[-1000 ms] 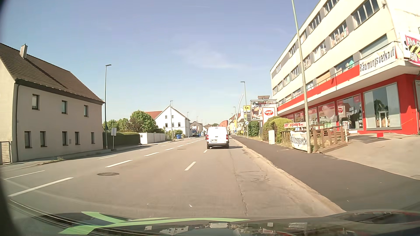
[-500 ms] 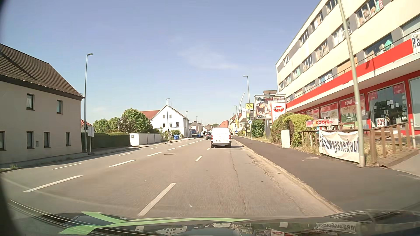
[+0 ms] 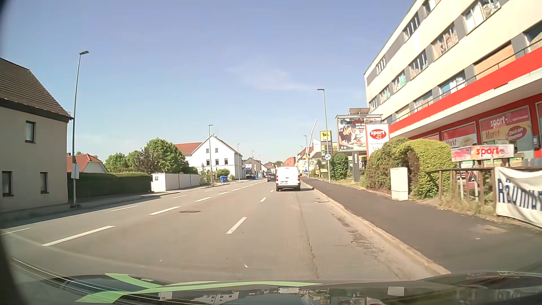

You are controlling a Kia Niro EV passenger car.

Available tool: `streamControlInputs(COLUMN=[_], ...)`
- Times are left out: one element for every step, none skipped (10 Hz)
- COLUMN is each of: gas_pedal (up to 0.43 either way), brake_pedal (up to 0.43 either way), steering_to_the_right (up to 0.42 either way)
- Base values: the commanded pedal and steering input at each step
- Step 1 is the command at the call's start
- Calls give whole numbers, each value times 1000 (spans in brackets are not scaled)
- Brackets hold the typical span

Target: Follow the waypoints while adhering to traffic rules and regulations

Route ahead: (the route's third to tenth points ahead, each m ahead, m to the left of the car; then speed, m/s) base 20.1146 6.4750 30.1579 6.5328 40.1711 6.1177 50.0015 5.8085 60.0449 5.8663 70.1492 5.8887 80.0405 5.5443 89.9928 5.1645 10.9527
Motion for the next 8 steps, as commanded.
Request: streamControlInputs(gas_pedal=[98, 98, 98, 98, 98, 98, 98, 98], brake_pedal=[0, 0, 0, 0, 0, 0, 0, 0], steering_to_the_right=[-5, -5, -5, -5, -5, -5, -5, -5])
